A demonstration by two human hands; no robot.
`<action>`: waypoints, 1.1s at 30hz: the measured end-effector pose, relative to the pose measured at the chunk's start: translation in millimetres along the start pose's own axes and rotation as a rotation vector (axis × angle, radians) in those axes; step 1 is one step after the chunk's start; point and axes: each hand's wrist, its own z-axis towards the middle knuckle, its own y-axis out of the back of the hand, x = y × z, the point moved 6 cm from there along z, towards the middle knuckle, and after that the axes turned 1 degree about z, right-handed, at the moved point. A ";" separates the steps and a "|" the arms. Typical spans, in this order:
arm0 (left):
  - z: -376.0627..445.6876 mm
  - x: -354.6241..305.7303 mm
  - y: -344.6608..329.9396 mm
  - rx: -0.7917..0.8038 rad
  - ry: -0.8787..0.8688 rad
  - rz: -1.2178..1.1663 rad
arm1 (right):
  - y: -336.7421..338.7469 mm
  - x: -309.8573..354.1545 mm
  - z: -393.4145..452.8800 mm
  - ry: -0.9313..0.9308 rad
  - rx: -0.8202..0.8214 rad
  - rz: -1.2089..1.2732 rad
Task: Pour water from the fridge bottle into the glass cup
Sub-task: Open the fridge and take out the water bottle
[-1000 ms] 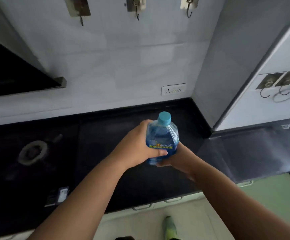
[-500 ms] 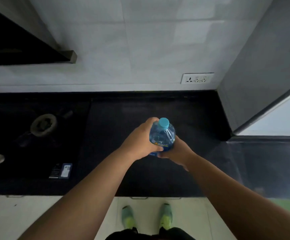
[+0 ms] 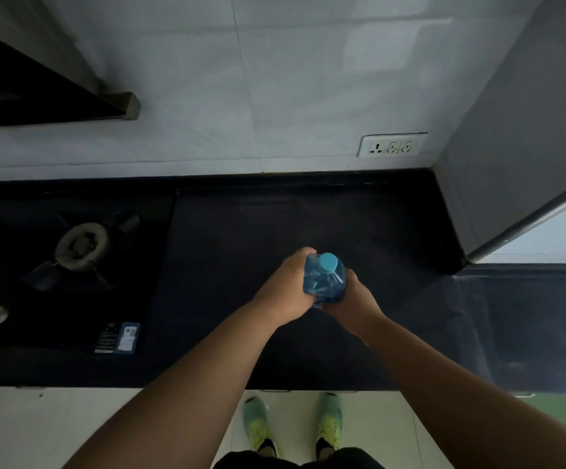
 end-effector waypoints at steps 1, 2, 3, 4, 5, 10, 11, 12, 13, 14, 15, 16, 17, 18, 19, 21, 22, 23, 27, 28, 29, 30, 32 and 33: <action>0.7 1.4 -0.9 0.004 0.008 0.000 | -0.8 -1.8 0.5 -0.003 -0.001 -0.005; 1.9 2.7 -1.8 0.010 0.015 0.002 | -1.2 -3.2 0.9 -0.005 0.001 -0.011; 2.8 3.4 -2.6 0.018 0.016 0.006 | -1.7 -4.8 1.6 -0.006 0.002 -0.020; 4.3 4.2 -3.5 0.024 0.014 0.013 | -2.2 -6.0 2.2 -0.007 0.004 -0.031; 5.2 5.5 -5.2 0.027 0.013 0.021 | -2.8 -7.3 2.6 -0.011 0.006 -0.037; 4.4 14.2 -16.0 0.036 0.063 0.041 | -6.6 -14.4 2.0 -0.032 0.017 -0.078; 4.2 14.9 -16.6 0.034 0.073 0.048 | -7.1 -15.7 2.2 -0.036 0.018 -0.080; 4.2 15.2 -16.8 0.031 0.079 0.057 | -7.5 -16.3 2.4 -0.039 0.018 -0.085; 4.1 15.4 -16.9 0.028 0.080 0.065 | -7.9 -16.3 2.6 -0.042 0.019 -0.091; 4.2 15.4 -17.2 0.022 0.075 0.068 | -7.9 -15.6 2.5 -0.045 0.022 -0.098; 3.6 15.4 -17.7 0.014 0.070 0.067 | -7.8 -14.6 2.3 -0.049 0.026 -0.102; 2.9 15.7 -18.7 0.004 0.068 0.065 | -7.6 -13.4 1.9 -0.053 0.030 -0.107; 2.2 16.5 -20.2 -0.003 0.072 0.067 | -7.4 -12.0 1.1 -0.054 0.032 -0.115; 1.6 17.2 -21.7 -0.007 0.080 0.067 | -6.8 -10.7 0.6 -0.055 0.033 -0.125; 0.9 17.5 -23.0 -0.008 0.092 0.064 | -5.6 -9.0 -0.2 -0.057 0.031 -0.138; 0.8 17.1 -24.5 -0.006 0.111 0.071 | -3.1 -5.4 -2.6 -0.061 0.025 -0.168; 1.3 17.2 -24.8 -0.005 0.119 0.086 | -1.6 -4.2 -4.7 -0.066 0.016 -0.172; 1.6 17.2 -24.9 -0.003 0.127 0.100 | 0.2 -3.0 -7.6 -0.074 0.004 -0.162; 2.3 18.4 -27.1 0.001 0.139 0.117 | 5.6 -1.7 -22.6 -0.076 -0.050 -0.119; 2.9 19.1 -27.1 -0.005 0.136 0.119 | 5.9 -1.8 -24.5 -0.074 -0.057 -0.121; 3.4 19.9 -27.2 -0.007 0.133 0.121 | 5.9 -1.0 -25.6 -0.072 -0.058 -0.129; 4.2 20.1 -27.3 -0.001 0.131 0.127 | 5.4 -0.7 -25.4 -0.076 -0.054 -0.142; 6.2 18.5 -25.5 0.025 0.134 0.147 | 5.8 1.1 -23.6 -0.083 -0.035 -0.174; 6.5 17.1 -23.9 0.040 0.139 0.152 | 7.0 3.7 -22.5 -0.075 -0.021 -0.202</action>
